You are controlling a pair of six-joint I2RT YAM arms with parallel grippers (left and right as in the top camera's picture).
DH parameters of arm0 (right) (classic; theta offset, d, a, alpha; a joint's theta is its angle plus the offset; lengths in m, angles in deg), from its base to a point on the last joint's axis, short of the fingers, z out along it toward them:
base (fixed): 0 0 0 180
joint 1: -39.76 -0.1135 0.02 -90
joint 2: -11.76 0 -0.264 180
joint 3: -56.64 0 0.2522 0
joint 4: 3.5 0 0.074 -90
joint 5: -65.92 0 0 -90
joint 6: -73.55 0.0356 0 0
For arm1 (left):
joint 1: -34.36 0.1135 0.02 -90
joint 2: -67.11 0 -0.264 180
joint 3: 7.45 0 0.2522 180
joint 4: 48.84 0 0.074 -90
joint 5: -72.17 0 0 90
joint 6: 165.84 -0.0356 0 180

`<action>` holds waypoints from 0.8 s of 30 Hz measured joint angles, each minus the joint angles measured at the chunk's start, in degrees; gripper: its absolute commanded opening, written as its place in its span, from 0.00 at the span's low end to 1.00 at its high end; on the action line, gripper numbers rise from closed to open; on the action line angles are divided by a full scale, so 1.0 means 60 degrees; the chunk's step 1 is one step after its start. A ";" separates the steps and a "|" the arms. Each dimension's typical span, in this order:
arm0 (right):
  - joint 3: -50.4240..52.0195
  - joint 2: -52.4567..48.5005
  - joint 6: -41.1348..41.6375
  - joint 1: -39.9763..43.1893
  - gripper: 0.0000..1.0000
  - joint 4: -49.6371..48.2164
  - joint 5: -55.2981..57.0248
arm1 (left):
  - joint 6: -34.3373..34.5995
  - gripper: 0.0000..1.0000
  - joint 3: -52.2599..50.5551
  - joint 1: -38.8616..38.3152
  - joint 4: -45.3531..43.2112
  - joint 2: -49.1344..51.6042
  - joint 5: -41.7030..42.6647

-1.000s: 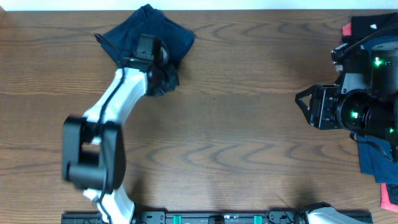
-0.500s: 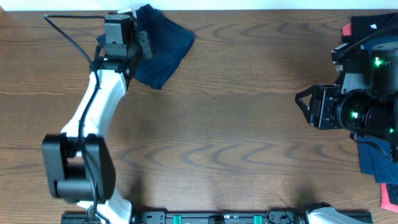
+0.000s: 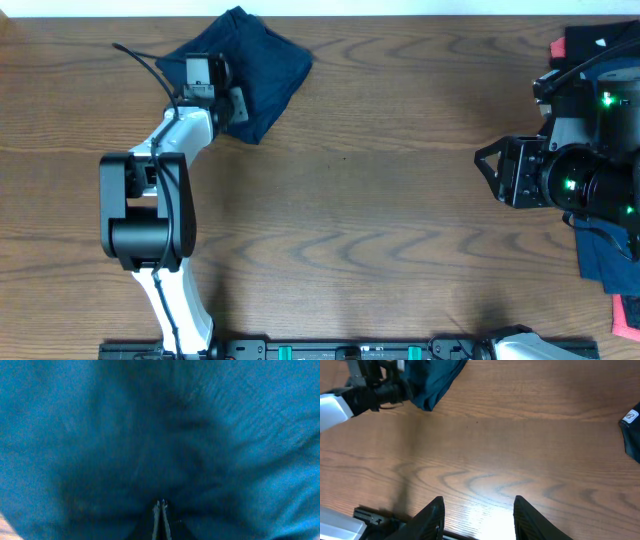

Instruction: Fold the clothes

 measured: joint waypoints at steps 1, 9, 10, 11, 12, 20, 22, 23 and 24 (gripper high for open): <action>0.0000 0.0000 0.0000 0.0000 0.43 -0.0004 0.0000 | 0.0040 0.06 0.0000 0.0000 0.0135 0.0018 0.0004; 0.0000 0.0004 0.0000 0.0000 0.43 0.0000 0.0000 | 0.1035 0.06 0.0004 0.0022 0.0590 0.0004 0.0871; 0.0000 0.0004 0.0000 0.0000 0.43 0.0000 0.0000 | 0.1220 0.06 0.0004 0.0011 0.0597 0.0004 0.1049; 0.0000 0.0004 0.0000 0.0000 0.42 0.0000 0.0000 | 0.1475 0.06 0.0004 -0.0029 0.0605 0.0004 0.1220; 0.0000 0.0004 0.0000 0.0000 0.42 0.0000 0.0000 | 0.1730 0.06 0.0004 -0.0091 0.0608 0.0007 0.1348; 0.0000 0.0007 0.0000 0.0000 0.43 0.0000 0.0000 | 0.3257 0.06 0.0004 -0.1494 0.0535 0.0004 0.1807; 0.0000 0.0007 0.0000 0.0000 0.43 0.0000 0.0000 | 0.3359 0.06 0.0004 -0.1876 0.0528 0.0004 0.1894; 0.0000 0.0007 0.0000 0.0000 0.43 0.0000 -0.0004 | 0.3395 0.06 0.0004 -0.2018 0.0532 0.0000 0.1942; 0.0000 0.0011 0.0000 0.0000 0.43 0.0000 0.0000 | 0.3435 0.06 0.0004 -0.2138 0.0535 -0.0011 0.1978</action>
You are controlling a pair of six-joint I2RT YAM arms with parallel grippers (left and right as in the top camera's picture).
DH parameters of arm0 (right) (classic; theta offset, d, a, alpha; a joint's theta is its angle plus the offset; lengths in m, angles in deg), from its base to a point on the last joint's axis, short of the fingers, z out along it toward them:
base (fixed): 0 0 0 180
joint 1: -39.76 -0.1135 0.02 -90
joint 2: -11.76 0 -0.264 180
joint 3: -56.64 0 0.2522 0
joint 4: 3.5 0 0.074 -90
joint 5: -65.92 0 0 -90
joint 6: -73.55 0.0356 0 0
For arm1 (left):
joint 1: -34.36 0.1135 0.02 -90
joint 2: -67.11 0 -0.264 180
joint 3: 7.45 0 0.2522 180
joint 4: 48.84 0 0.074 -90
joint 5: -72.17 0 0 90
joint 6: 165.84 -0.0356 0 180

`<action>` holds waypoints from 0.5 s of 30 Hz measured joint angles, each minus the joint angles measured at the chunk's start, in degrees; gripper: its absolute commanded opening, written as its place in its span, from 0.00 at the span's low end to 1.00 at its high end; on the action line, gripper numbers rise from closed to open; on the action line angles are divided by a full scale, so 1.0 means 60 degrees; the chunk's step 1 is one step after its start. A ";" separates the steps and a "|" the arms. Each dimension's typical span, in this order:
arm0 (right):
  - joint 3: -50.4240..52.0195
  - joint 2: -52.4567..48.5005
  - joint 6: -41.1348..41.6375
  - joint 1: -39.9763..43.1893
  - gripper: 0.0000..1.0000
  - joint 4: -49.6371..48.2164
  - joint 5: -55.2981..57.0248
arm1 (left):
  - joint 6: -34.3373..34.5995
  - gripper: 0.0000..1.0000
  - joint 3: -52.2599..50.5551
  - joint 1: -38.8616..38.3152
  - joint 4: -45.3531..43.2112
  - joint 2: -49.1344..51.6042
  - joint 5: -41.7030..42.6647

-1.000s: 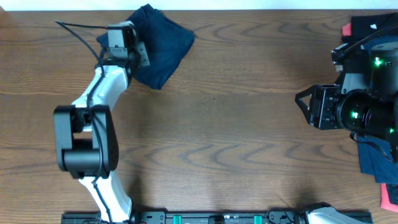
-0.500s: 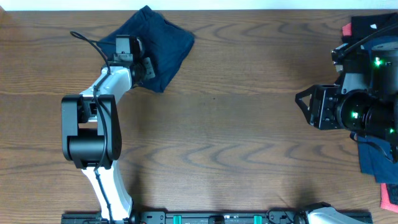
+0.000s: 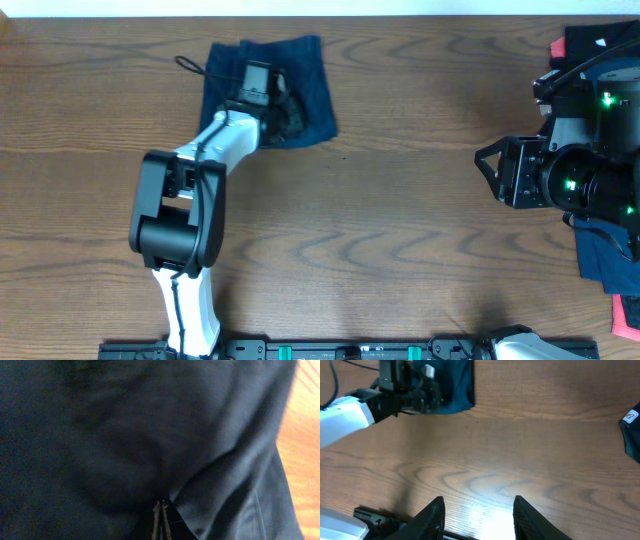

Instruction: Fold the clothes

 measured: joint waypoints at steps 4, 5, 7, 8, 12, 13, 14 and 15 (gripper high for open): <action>0.0000 0.0000 0.0000 0.0000 0.43 0.0000 0.0000 | 0.0051 0.06 -0.0004 -0.0149 0.0025 -0.0291 0.0007; 0.0000 0.0000 0.0000 0.0000 0.43 0.0000 0.0000 | 0.0022 0.06 -0.0004 -0.0117 0.0025 -0.0466 -0.0055; 0.0000 0.0000 -0.0004 0.0000 0.43 0.0000 0.0000 | -0.0142 0.06 -0.0004 -0.0007 0.0000 -0.0914 -0.0277; 0.0000 0.0004 -0.0007 0.0000 0.43 0.0000 0.0000 | -0.0251 0.06 -0.0004 0.0069 -0.0022 -0.1198 -0.0390; 0.0000 0.0007 -0.0044 0.0000 0.43 0.0000 0.0000 | -0.0780 0.06 -0.0004 0.0437 -0.0047 -0.2004 -0.0743; 0.0000 0.0007 -0.0055 0.0000 0.43 0.0000 0.0000 | -0.0911 0.06 0.0000 0.0550 0.0015 -0.2076 -0.0812; 0.0000 0.0007 -0.0069 0.0000 0.43 0.0000 -0.0004 | -0.0991 0.06 0.0000 0.0659 0.0124 -0.2087 -0.0885; 0.0000 0.0007 -0.0069 0.0000 0.43 0.0000 0.0000 | -0.1100 0.06 0.0000 0.0780 0.0262 -0.2058 -0.0991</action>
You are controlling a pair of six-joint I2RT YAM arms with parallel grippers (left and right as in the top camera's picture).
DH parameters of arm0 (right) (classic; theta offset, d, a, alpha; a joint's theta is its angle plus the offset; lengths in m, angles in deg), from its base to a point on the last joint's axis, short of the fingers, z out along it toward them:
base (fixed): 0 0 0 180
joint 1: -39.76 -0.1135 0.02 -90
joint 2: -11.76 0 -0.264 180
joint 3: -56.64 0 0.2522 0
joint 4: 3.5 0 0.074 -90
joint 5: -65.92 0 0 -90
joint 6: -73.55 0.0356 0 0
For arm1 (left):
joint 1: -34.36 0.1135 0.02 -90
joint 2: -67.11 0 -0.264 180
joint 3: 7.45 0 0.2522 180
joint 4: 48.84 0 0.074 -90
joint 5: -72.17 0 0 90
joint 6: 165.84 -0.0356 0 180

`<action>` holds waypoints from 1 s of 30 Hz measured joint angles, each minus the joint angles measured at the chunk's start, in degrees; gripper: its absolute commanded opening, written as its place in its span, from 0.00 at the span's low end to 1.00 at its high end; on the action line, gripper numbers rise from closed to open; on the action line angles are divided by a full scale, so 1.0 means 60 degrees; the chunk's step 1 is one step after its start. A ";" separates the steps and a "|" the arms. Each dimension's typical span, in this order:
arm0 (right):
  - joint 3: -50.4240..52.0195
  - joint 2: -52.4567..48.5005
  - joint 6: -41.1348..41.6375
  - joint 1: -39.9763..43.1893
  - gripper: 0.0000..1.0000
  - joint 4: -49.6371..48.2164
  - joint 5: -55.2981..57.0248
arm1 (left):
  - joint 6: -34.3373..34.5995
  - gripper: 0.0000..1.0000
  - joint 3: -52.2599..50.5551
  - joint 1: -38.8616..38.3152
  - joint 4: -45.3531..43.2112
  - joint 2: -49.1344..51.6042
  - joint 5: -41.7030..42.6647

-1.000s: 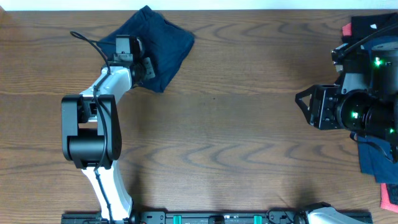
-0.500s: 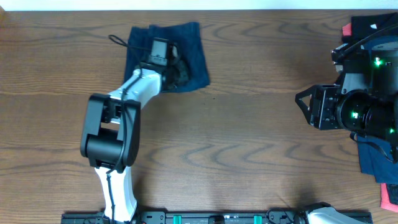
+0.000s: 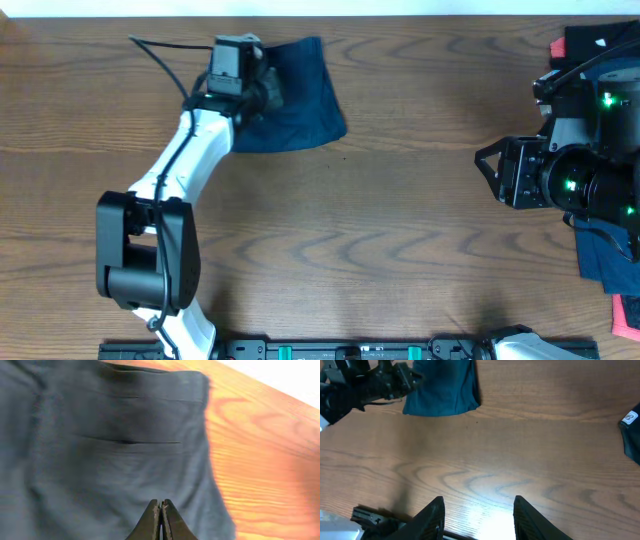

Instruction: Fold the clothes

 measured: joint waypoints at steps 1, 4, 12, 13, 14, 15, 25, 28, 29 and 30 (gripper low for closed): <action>0.0000 0.0000 0.0000 0.0000 0.43 0.0000 0.0000 | -0.0098 0.06 -0.0004 0.0120 0.0120 0.0062 -0.0047; 0.0000 0.0000 0.0000 0.0000 0.43 0.0000 0.0000 | -0.0426 0.06 -0.0004 0.0433 0.0266 0.0324 -0.0135; 0.0000 0.0000 0.0000 0.0000 0.43 0.0000 0.0000 | -0.1577 0.06 -0.0004 0.0663 0.0350 0.1424 -0.0131; 0.0000 0.0000 0.0000 0.0000 0.43 0.0000 0.0000 | -0.1661 0.06 -0.0004 0.0652 0.0324 0.1566 -0.0135; 0.0000 0.0000 0.0000 0.0000 0.42 0.0000 0.0000 | -0.1763 0.06 -0.0004 0.0648 0.0280 0.1679 -0.0135; 0.0000 0.0000 0.0000 0.0000 0.42 0.0000 0.0000 | -0.1854 0.06 -0.0004 0.0645 0.0226 0.1781 -0.0135; 0.0000 0.0000 0.0000 0.0000 0.43 0.0000 0.0000 | -0.2313 0.06 0.0004 0.0809 -0.0892 0.2382 -0.0790; 0.0000 0.0000 0.0000 0.0000 0.43 0.0000 0.0000 | -0.2266 0.06 0.0135 0.1198 -0.1395 0.2623 -0.0874; 0.0000 0.0000 -0.0004 0.0000 0.43 0.0004 0.0000 | -0.2204 0.06 0.0178 0.1362 -0.1541 0.2696 -0.0918; 0.0000 0.0000 0.0000 0.0000 0.43 0.0000 0.0000 | -0.2069 0.06 0.0237 0.1596 -0.1657 0.2783 -0.0984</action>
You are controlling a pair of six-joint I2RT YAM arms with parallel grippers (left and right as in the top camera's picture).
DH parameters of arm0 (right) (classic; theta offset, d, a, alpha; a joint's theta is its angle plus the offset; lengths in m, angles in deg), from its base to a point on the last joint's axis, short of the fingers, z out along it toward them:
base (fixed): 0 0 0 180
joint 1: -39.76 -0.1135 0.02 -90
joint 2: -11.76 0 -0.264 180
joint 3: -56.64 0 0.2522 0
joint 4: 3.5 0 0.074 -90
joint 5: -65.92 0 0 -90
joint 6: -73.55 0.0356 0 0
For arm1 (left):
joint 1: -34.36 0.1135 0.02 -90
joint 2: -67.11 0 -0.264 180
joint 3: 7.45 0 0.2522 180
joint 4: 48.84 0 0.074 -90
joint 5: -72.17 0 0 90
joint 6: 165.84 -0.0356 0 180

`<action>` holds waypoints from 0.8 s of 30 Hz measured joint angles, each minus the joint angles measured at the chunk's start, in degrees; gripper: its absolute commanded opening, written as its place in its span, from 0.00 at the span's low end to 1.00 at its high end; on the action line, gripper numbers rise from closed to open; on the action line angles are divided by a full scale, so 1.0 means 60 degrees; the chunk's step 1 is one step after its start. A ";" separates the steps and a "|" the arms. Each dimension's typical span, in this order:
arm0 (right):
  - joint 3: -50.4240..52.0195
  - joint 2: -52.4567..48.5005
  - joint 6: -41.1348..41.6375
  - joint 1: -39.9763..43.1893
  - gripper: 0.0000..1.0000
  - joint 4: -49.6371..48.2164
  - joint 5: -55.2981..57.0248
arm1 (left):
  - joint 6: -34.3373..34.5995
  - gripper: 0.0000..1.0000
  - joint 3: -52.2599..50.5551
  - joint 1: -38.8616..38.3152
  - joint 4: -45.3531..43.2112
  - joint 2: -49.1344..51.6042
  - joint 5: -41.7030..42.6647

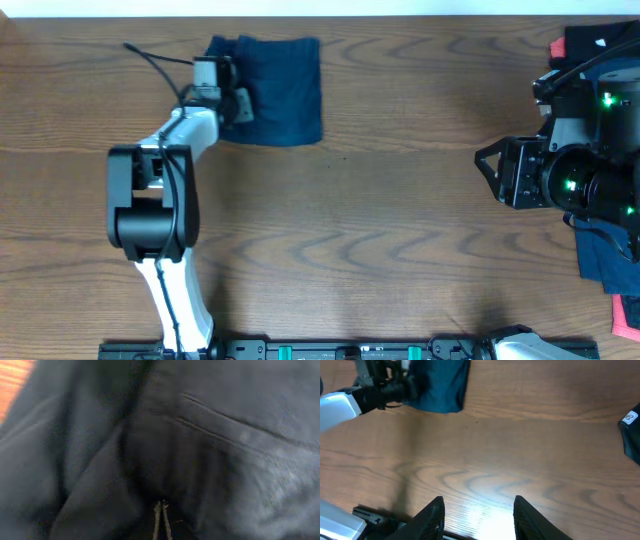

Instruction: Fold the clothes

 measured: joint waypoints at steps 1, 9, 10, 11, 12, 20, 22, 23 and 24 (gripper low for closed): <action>0.0000 0.0000 0.0000 0.0000 0.43 0.0000 0.0000 | 0.0091 0.06 0.0033 0.0200 -0.0073 0.0040 -0.0025; 0.0000 0.0000 -0.0004 0.0000 0.44 0.0000 0.0004 | 0.1118 0.06 0.0076 0.2546 -0.0149 0.0106 -0.0197; 0.0000 0.0000 -0.0004 0.0000 0.44 0.0000 0.0004 | 0.1286 0.06 0.0080 0.2885 -0.0131 0.0106 -0.0226; 0.0000 0.0000 -0.0004 0.0000 0.44 0.0000 0.0004 | 0.1384 0.06 0.0087 0.3122 -0.0124 0.0106 -0.0226; 0.0000 0.0000 -0.0004 0.0000 0.44 0.0000 0.0004 | 0.1501 0.06 0.0091 0.3428 -0.0124 0.0106 -0.0193; 0.0000 0.0000 -0.0004 0.0000 0.44 0.0000 0.0007 | 0.1475 0.06 0.0095 0.5220 -0.0328 0.0178 0.1264; 0.0000 0.0000 -0.0004 0.0000 0.44 0.0000 0.0007 | 0.1468 0.06 0.0149 0.5380 -0.0193 0.0186 0.1625; 0.0000 0.0000 -0.0004 0.0000 0.44 0.0000 0.0007 | 0.1453 0.06 0.0178 0.5421 -0.0113 0.0186 0.1756; 0.0000 0.0000 -0.0004 0.0000 0.44 0.0000 0.0007 | 0.1443 0.06 0.0193 0.5442 -0.0066 0.0186 0.1861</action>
